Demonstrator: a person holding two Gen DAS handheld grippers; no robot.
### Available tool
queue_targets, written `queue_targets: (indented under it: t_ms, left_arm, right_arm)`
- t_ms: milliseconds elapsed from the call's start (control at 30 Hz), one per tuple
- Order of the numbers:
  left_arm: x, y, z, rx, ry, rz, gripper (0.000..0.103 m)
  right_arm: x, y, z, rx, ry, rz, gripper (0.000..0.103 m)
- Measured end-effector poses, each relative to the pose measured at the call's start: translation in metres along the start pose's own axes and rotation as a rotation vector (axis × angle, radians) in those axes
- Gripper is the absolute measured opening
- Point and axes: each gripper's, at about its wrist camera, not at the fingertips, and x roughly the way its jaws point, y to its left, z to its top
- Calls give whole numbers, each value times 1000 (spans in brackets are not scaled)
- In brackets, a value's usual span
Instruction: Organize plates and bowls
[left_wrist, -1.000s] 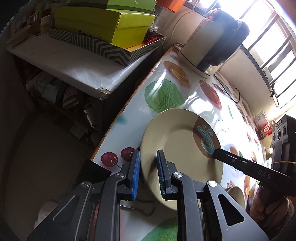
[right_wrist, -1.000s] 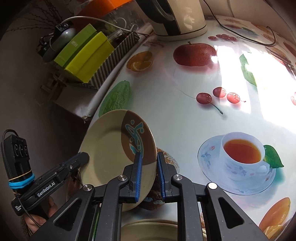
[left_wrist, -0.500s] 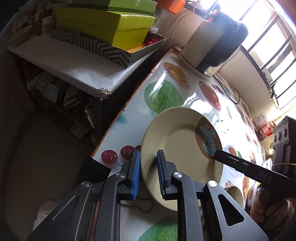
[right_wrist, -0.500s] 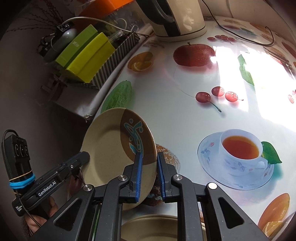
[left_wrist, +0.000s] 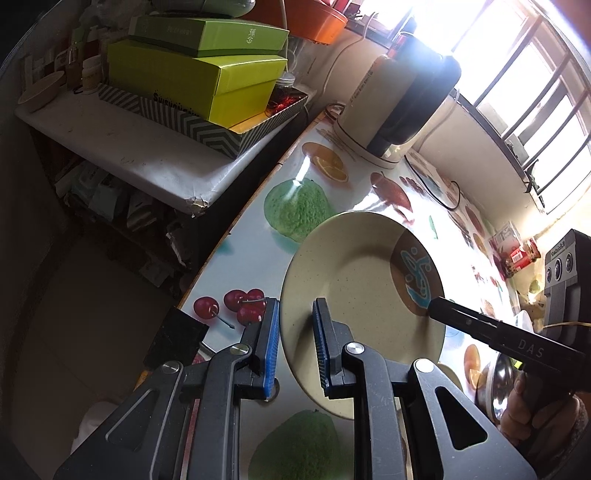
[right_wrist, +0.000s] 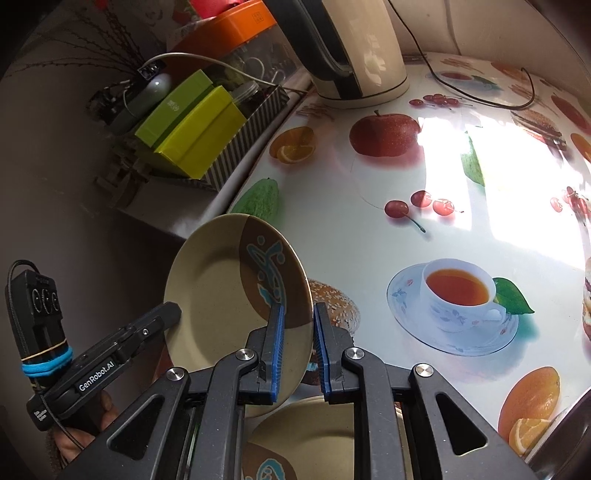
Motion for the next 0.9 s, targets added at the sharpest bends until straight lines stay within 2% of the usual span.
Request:
queue_targets:
  t_ms: [333, 900]
  left_arm:
    - [-20, -29, -16, 49, -8, -22, 19]
    - [-17, -65, -61, 99, 53, -51, 19]
  right_arm:
    - [-37, -12, -20, 19, -35, -8, 16]
    - [-75, -45, -71, 62, -44, -52, 16]
